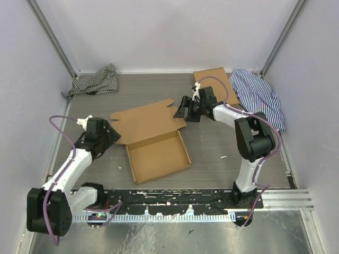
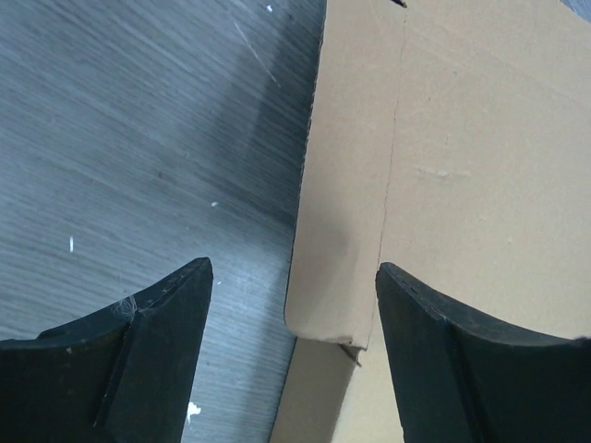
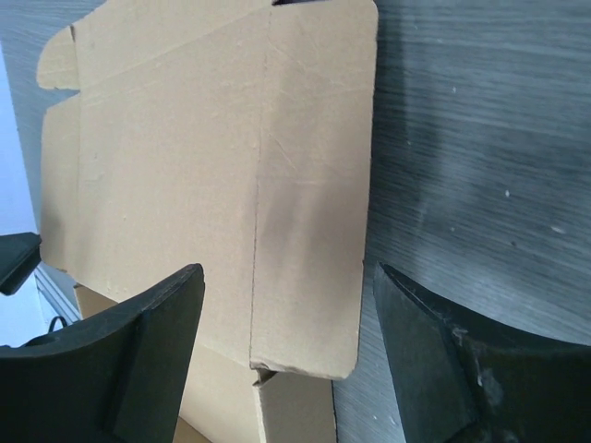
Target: Fold the paper box
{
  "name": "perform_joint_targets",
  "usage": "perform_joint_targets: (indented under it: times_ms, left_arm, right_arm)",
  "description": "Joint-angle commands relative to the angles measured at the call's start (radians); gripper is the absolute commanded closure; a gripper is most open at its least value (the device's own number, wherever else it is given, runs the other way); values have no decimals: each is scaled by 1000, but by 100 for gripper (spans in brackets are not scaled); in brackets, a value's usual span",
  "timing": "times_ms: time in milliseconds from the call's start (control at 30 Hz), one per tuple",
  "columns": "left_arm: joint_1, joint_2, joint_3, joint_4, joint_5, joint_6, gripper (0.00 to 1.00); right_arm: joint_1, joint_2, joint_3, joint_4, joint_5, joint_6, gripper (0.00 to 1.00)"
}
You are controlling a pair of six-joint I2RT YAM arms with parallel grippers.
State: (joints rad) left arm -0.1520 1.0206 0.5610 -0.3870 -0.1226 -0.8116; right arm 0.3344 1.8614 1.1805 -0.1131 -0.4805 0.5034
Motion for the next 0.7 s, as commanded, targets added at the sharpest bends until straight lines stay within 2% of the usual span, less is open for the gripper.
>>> perform_joint_targets:
  times_ms: [0,100,300,600,667]
  left_arm:
    - [4,60,24,113,-12,24,21]
    - [5,122,49,132,-11,34,22]
    - [6,216,92,151,-17,58,22]
    - [35,304,163,181,-43,87,23]
    - [37,318,169,206,-24,89,24]
  right_arm:
    - [-1,26,60,91,-74,2,23]
    - [-1,44,58,107,-78,9,28]
    - [0,35,52,112,-84,1,45]
    - [0,83,98,101,-92,-5,46]
    - [0,79,85,120,-108,1,49]
